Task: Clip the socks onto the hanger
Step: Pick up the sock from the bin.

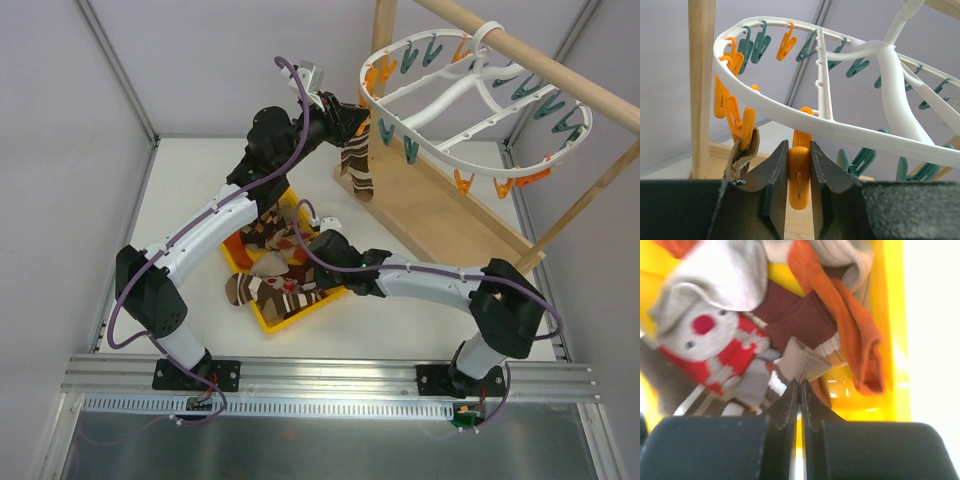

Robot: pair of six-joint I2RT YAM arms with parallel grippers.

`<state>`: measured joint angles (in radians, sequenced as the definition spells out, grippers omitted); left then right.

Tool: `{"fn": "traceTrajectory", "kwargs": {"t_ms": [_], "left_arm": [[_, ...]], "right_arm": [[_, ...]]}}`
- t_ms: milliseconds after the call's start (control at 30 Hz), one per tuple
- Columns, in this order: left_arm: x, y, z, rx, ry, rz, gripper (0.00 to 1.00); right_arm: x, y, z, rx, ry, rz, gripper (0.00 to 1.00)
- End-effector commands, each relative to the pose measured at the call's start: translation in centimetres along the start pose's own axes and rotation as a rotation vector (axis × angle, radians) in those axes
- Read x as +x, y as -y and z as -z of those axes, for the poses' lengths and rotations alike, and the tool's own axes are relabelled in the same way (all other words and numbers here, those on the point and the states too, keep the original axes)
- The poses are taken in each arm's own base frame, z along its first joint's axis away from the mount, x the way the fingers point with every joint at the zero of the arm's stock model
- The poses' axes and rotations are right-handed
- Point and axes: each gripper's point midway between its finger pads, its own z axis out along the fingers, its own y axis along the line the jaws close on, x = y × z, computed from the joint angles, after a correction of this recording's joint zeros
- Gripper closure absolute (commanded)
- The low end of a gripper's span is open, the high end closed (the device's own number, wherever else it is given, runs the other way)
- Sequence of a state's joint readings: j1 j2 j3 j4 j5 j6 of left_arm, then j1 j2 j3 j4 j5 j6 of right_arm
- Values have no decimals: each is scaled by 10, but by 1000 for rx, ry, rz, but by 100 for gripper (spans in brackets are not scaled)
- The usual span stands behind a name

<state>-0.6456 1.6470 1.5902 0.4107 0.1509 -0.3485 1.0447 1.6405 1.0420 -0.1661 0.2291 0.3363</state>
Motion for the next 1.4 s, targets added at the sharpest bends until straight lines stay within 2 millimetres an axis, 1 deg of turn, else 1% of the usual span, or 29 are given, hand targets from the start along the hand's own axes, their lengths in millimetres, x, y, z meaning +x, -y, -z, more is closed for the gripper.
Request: {"fn": "traceTrajectory", "kwargs": {"t_ms": [0,100,133,167,200,233,267,333,367,400,433,467,500,567,700,867,933,1033,1133,1167,1233,1300,1367], "left_arm": [[-18,-29,7,-93,38,-47,96],[-19,-30,6,-94,40,-44,96],[-19,-30,6,-94,40,-41,96],[-20,-30,6,-93,41,-39,96],[-21,-29,6,-90,42,-38,96],[-20,-29,5,-89,40,-34,96],[-23,-28,5,-87,45,-33,96],[-22,-26,4,-70,41,-35,96],[-25,-23,3,-62,45,-38,96],[-25,-23,2,-55,43,-35,96],[-24,-21,1,-46,39,-33,96],[-27,-19,1,-41,45,-33,96],[-27,-18,0,-32,42,-29,96],[-30,-15,-2,-19,45,-23,96],[-34,-4,-3,24,44,7,95],[-41,13,-2,95,40,23,95],[-44,16,-1,106,41,32,95],[-43,16,-2,109,41,47,96],[-40,13,-4,91,40,86,96],[-39,11,-5,84,38,99,96],[-38,13,-5,87,35,130,97],[-38,14,-5,88,33,146,98],[-41,15,-3,86,35,155,98]], "right_arm": [[-42,-10,37,-84,188,8,99],[-57,-5,60,-123,310,31,99],[-72,-10,77,-164,391,31,99],[-68,-6,79,-172,407,48,99],[-71,-7,84,-188,440,69,99],[-86,-9,101,-216,527,96,99],[-83,-2,100,-198,545,125,99],[-95,5,110,-168,625,193,99],[-102,10,121,-157,665,202,99],[-107,12,127,-151,692,221,99],[-116,14,136,-135,741,267,99],[-126,18,149,-128,786,274,99],[-135,19,158,-122,832,283,99],[-150,25,174,-108,893,316,99],[-177,26,202,-109,1007,332,99],[-195,33,221,-58,1087,341,99],[-202,35,231,-48,1126,351,99],[-215,39,246,-22,1169,358,99],[-231,47,259,33,1215,334,99],[-238,49,262,49,1227,323,99],[-245,52,267,66,1245,304,99],[-254,50,272,75,1257,305,99],[-259,53,273,104,1258,294,99]]}}
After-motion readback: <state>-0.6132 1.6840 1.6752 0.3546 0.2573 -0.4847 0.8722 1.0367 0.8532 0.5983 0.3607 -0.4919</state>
